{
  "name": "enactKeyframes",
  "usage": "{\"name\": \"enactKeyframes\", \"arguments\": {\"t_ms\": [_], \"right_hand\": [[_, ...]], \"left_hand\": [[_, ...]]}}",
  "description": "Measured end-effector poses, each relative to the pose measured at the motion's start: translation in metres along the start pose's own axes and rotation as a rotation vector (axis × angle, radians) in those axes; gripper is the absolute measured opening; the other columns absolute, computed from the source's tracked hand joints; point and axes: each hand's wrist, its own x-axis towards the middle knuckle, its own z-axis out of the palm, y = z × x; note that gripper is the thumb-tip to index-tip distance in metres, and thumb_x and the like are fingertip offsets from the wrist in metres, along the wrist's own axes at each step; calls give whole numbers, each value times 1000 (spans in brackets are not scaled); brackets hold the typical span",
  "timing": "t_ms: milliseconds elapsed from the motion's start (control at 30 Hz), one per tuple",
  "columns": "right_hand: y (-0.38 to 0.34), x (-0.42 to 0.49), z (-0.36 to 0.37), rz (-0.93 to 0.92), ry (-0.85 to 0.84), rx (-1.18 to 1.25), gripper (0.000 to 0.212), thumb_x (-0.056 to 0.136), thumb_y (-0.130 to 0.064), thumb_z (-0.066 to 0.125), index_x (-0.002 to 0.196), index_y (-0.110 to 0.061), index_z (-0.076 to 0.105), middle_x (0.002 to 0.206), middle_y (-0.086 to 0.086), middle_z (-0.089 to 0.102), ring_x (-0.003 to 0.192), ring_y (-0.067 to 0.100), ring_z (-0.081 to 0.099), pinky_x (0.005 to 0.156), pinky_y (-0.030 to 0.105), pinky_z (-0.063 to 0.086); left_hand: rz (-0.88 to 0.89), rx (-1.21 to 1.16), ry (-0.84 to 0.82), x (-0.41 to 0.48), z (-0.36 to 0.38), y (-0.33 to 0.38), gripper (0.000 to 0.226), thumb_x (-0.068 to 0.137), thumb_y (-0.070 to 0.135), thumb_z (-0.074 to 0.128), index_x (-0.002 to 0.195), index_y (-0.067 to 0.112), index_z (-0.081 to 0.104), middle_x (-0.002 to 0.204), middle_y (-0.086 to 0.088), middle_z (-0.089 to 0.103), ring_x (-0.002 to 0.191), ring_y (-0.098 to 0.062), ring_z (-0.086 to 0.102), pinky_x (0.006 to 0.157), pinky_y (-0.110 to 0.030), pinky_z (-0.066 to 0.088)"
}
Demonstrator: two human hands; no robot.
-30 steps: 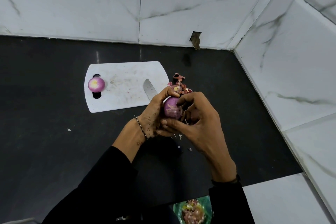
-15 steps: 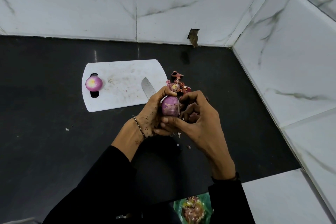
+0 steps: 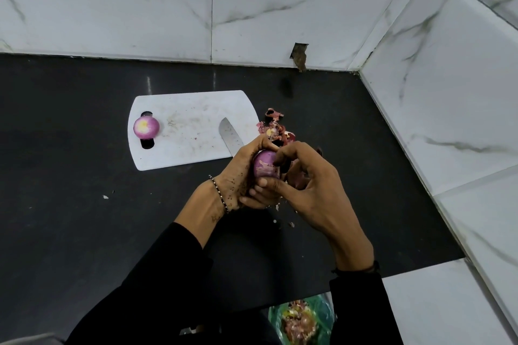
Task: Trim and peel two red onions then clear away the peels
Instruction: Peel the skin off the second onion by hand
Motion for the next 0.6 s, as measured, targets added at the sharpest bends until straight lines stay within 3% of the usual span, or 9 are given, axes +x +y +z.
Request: {"name": "enactKeyframes", "arguments": {"t_ms": [167,267,367,467,600], "right_hand": [[4,0,2,-24,-1,-43,20,82,-37,72,88,-23,58,94,-14,57,86,8,55,71,17,47],[7,-7,4,69,72,49,29,78,-36,80,93,-24,58,92,-13,62,81,11,60,67,23,52],[7,-10,1,101,91,136,34,79,-30,83,104,-24,61,99,-11,64,82,16,64,66,28,55],[5,-11,-1,88,123,144,24,85,-26,79,107,-22,69,101,-9,67,88,18,66,69,40,59],[6,-10,-2,59,157,77,15,90,-21,73,105,-18,72,99,-11,69,92,14,67,72,38,58]], "left_hand": [[8,-38,21,1,3,0,49,78,59,47,56,15,43,41,7,33,40,-10,12,44,-15,6],[20,-44,33,1,4,1,49,77,59,47,55,15,46,40,6,34,34,-8,21,44,-16,7],[22,-7,38,0,5,1,52,77,61,47,55,14,44,43,5,32,40,-11,14,45,-19,7],[19,-9,-28,1,6,1,53,83,61,38,59,15,48,47,4,31,44,-12,12,41,-17,9],[19,6,-29,1,7,4,53,85,61,35,60,18,55,49,2,29,41,-11,16,38,-15,12]]}}
